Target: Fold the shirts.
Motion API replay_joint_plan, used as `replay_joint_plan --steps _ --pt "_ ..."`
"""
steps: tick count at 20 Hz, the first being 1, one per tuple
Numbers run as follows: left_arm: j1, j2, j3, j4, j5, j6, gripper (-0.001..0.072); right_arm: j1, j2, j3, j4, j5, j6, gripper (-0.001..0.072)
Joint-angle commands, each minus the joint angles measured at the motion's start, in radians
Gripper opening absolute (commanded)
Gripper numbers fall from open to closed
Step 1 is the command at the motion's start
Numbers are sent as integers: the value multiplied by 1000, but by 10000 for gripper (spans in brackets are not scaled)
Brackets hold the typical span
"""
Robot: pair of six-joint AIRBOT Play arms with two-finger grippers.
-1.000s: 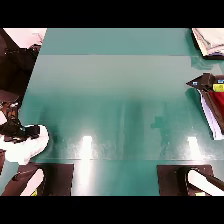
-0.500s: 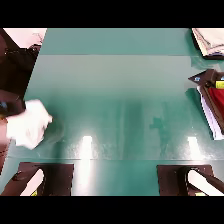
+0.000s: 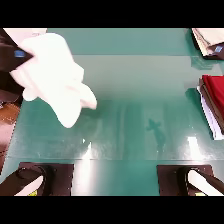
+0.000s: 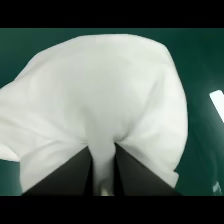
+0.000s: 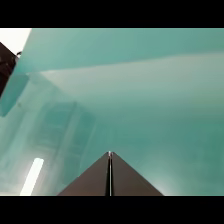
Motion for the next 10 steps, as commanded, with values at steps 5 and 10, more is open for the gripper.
replay_joint_plan --steps 5,10 --pt "-270 -417 65 -192 -2 161 27 3 -84 230 4 124 47 18" --pt "-232 -595 67 -300 25 173 654 3 -68 229 -5 139 47 17"
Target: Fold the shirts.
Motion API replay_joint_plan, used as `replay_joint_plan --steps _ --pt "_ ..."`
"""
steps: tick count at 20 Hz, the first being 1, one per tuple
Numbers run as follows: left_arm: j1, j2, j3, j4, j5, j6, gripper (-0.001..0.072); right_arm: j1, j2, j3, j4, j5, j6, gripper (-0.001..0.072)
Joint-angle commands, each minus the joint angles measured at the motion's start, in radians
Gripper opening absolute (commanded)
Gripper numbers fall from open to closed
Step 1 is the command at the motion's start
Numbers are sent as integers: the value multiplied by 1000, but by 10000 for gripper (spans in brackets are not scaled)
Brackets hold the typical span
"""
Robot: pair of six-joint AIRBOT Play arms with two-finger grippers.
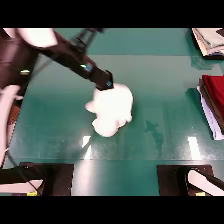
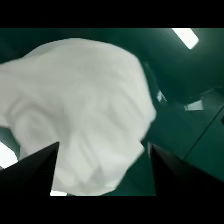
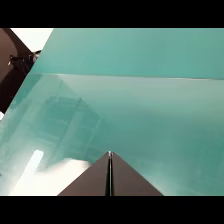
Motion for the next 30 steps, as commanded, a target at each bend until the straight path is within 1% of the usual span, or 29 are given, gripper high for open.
replay_joint_plan --steps 1,3,5,7,9,10,11,14,15,17,20,21,22,23,24,25,27,28,30 --pt "52 -81 7 -66 -37 23 654 -1 1 13 -5 20 3 18" --pt "139 -45 3 -64 -87 23 653 0 1 13 -5 20 3 18" --pt "205 0 -48 -65 -93 23 653 0 1 13 -5 25 3 18" --pt "227 40 -175 -66 -79 27 653 0 1 13 -5 33 3 18" --pt "221 58 -338 -96 -53 53 653 0 1 13 -5 39 3 18" --pt "221 58 -417 -127 -9 74 653 0 1 13 -5 39 3 18" --pt "223 58 -496 -131 68 93 653 0 1 13 -5 40 3 18" --pt "224 53 -650 -146 328 95 653 0 1 13 -4 60 3 18" --pt "224 39 -671 -164 374 96 653 0 1 13 -4 66 3 18" --pt "224 -8 -679 -222 406 124 653 1 1 13 -4 85 3 18" --pt "223 -82 -678 -433 430 230 652 18 2 -7 -4 92 3 18" --pt "223 -97 -677 -468 433 244 635 29 2 -25 -4 91 3 18" --pt "223 -104 -678 -471 446 243 465 43 2 -47 -4 92 3 18" --pt "223 -105 -678 -471 453 243 234 63 2 -77 -4 90 3 18" --pt "224 -105 -674 -470 457 244 46 86 2 -111 -4 89 3 18" --pt "224 -105 -671 -470 460 243 26 110 2 -145 -5 86 3 18" --pt "224 -105 -643 -453 438 241 24 166 2 -227 -7 84 3 17" --pt "224 -98 -617 -418 417 221 24 200 2 -270 -31 76 4 17" --pt "224 -60 -568 -321 403 192 24 306 2 -364 -137 51 21 18"
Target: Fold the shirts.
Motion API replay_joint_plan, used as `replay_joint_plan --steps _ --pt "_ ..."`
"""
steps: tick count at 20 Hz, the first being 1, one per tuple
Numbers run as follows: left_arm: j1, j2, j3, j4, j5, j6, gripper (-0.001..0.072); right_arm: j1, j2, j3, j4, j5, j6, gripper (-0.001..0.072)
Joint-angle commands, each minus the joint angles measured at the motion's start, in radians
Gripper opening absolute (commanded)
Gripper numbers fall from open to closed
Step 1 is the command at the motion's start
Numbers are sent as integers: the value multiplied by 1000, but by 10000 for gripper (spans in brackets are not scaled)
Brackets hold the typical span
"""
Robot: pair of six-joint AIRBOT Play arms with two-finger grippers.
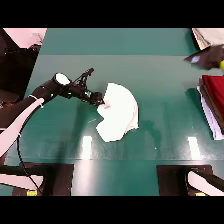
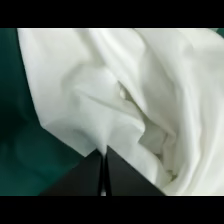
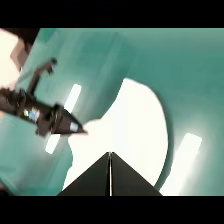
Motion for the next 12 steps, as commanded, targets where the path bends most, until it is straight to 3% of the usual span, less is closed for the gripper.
replay_joint_plan --steps 1,2,3,4,5,8,12 --pt "1 50 75 138 -35 -31 24 166 1 -164 -140 -43 35 18" --pt "1 79 95 187 -45 -31 25 224 1 -219 -156 -68 38 27" --pt "1 106 108 227 -50 -31 25 285 0 -279 -159 -105 38 187" --pt "1 129 115 258 -51 -31 25 343 0 -339 -158 -160 40 433" --pt "1 150 116 280 -51 -31 25 395 -1 -389 -158 -222 47 515" --pt "1 172 116 298 -68 -31 26 522 -26 -492 -146 -400 106 514" --pt "1 171 116 298 -79 -31 26 625 -136 -478 -25 -513 89 514"
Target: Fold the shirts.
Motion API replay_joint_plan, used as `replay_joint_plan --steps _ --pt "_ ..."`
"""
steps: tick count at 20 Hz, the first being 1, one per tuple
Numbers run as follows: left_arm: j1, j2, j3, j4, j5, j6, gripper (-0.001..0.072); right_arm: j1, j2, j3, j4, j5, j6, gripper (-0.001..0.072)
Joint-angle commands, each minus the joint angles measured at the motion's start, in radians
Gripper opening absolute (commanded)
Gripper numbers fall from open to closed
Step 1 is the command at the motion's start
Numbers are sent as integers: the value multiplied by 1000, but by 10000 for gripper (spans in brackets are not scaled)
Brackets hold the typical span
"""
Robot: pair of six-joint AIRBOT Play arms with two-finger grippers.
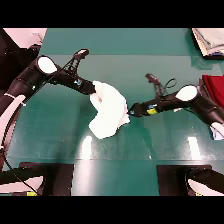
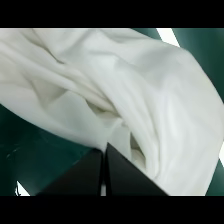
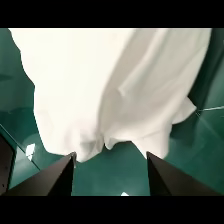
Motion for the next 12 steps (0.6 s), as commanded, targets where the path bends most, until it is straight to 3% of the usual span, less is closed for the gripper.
replay_joint_plan --steps 1,3,4,6,9,12 --pt "1 9 4 20 -13 -2 25 105 -93 10 61 -126 2 514" --pt "1 9 4 20 -26 -2 26 136 -148 66 61 -149 2 510" --pt "1 9 4 20 -34 -2 26 142 -169 92 59 -166 2 462" --pt "1 11 4 26 -56 -6 26 135 -190 134 29 -168 -3 21" --pt "1 71 45 196 -76 -55 25 68 -142 203 -120 -76 33 15" --pt "1 190 158 435 -96 -55 25 -64 -14 318 -438 106 158 14"
